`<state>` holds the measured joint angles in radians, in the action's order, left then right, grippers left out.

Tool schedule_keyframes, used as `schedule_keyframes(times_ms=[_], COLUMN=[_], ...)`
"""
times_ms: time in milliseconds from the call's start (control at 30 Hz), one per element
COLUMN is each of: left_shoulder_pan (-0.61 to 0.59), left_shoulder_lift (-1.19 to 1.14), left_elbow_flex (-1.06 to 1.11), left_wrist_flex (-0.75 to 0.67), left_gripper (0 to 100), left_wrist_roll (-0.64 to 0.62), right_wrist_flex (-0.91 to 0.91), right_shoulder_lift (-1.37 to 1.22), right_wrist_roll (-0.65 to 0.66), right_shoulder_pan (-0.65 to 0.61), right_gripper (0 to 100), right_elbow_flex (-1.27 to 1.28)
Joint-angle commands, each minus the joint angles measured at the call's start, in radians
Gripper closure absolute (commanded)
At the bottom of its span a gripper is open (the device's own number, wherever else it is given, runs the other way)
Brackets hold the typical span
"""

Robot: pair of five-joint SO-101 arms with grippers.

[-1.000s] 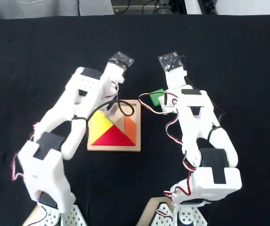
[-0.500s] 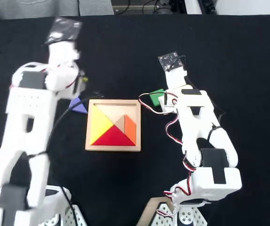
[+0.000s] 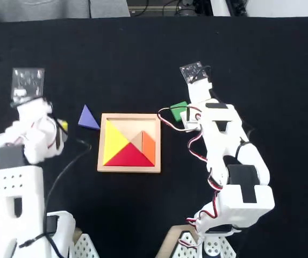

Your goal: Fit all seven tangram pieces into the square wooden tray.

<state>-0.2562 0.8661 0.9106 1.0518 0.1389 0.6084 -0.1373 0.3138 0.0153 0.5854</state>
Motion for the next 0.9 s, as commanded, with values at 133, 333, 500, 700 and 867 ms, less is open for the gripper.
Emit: schedule_keyframes(times_ms=[133, 333, 500, 700, 867], left_shoulder_pan=[-0.042, -0.042, -0.064, -0.019, 0.134], left_shoulder_lift=[0.078, 0.097, 0.089, 0.008, -0.210], left_elbow_flex=[0.403, 0.433, 0.400, 0.120, -0.056], left_wrist_flex=[-0.353, -0.365, -0.362, -0.129, 0.012], left_gripper=[83, 83, 83, 83, 83], left_wrist_roll=[-0.068, -0.068, -0.068, -0.040, 0.066], right_wrist_flex=[-0.015, -0.017, -0.015, -0.014, -0.012], right_shoulder_lift=[0.007, 0.007, 0.007, 0.007, 0.007], right_wrist_roll=[-0.006, -0.009, -0.011, -0.011, -0.009], right_shoulder_pan=[-0.003, -0.003, -0.003, -0.003, -0.003], right_gripper=[98.7, 98.7, 98.7, 98.7, 98.7], right_elbow_flex=[-0.038, -0.036, -0.033, -0.033, -0.033])
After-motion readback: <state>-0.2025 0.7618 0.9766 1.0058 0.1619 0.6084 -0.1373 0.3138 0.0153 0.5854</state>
